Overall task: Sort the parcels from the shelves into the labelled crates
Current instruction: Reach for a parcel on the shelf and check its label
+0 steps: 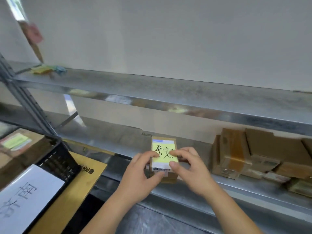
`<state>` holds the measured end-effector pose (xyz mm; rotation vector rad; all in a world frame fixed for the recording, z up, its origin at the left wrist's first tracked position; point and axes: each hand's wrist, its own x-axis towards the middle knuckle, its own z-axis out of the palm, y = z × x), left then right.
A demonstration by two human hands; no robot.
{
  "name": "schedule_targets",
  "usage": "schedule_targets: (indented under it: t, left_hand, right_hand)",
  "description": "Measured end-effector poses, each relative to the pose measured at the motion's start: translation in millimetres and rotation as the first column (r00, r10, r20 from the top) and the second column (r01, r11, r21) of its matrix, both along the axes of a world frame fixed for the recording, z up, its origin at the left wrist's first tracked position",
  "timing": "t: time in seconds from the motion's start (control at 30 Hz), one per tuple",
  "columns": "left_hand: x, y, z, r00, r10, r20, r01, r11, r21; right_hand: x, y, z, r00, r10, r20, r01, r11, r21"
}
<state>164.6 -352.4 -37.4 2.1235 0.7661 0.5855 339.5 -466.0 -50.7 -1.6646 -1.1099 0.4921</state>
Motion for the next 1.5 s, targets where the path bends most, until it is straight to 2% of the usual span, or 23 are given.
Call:
schedule_targets:
  t: [0.2,0.47,0.7,0.93,1.23,1.5]
  left_hand:
    - [-90,21,4,0.992,0.126,-0.022,-0.127,0.990,-0.063]
    - [-221,41,3,0.963,0.263,-0.062,-0.260,0.964,0.055]
    - [-324,46,1,0.883,0.468,-0.026,-0.467,0.883,0.052]
    - [-394,48,-1,0.781,0.624,-0.008,-0.623,0.781,0.036]
    - [-445,54,4,0.604,0.795,-0.057,-0.796,0.605,-0.003]
    - [-469,73,19,0.407,0.904,-0.132,-0.910,0.413,0.020]
  right_hand:
    - [-85,44,4,0.992,0.080,-0.100,-0.081,0.997,-0.007]
    - [-199,92,15,0.961,0.258,-0.100,-0.262,0.964,-0.036]
    - [-291,137,13,0.889,0.446,-0.104,-0.446,0.895,0.026]
    - [-358,179,22,0.783,0.612,-0.111,-0.616,0.788,-0.001]
    - [-419,243,20,0.623,0.769,-0.140,-0.780,0.624,-0.042]
    - [-471,301,22,0.419,0.900,-0.118,-0.907,0.421,-0.007]
